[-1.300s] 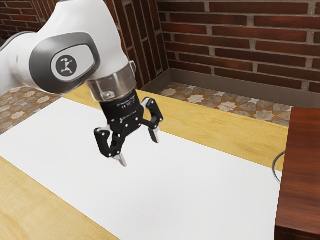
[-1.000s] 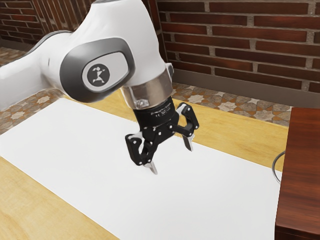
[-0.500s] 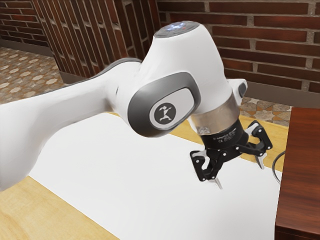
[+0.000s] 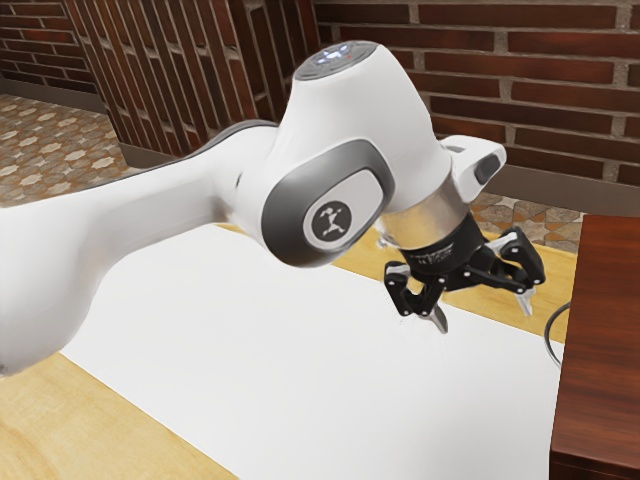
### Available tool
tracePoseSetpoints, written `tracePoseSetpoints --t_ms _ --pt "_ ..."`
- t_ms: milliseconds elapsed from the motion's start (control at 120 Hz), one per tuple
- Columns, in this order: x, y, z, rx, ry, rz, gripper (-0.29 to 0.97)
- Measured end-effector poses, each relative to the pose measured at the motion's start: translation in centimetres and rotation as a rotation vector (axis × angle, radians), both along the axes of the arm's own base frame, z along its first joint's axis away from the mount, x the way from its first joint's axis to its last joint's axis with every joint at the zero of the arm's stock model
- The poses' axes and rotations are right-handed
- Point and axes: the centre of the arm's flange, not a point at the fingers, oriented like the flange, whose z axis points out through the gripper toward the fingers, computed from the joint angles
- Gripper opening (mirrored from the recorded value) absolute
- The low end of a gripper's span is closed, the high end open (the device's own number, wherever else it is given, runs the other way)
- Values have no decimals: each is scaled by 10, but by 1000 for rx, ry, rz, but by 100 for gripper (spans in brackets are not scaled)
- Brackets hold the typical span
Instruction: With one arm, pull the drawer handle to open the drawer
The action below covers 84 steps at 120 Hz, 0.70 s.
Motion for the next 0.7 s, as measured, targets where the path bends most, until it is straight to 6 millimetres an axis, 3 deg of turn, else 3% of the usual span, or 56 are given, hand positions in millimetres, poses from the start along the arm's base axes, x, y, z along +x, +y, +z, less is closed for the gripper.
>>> tracePoseSetpoints --t_ms 433,700 --pt "16 2 -18 -29 -116 -231 68" --pt "8 -1 -24 -24 -145 -320 68"
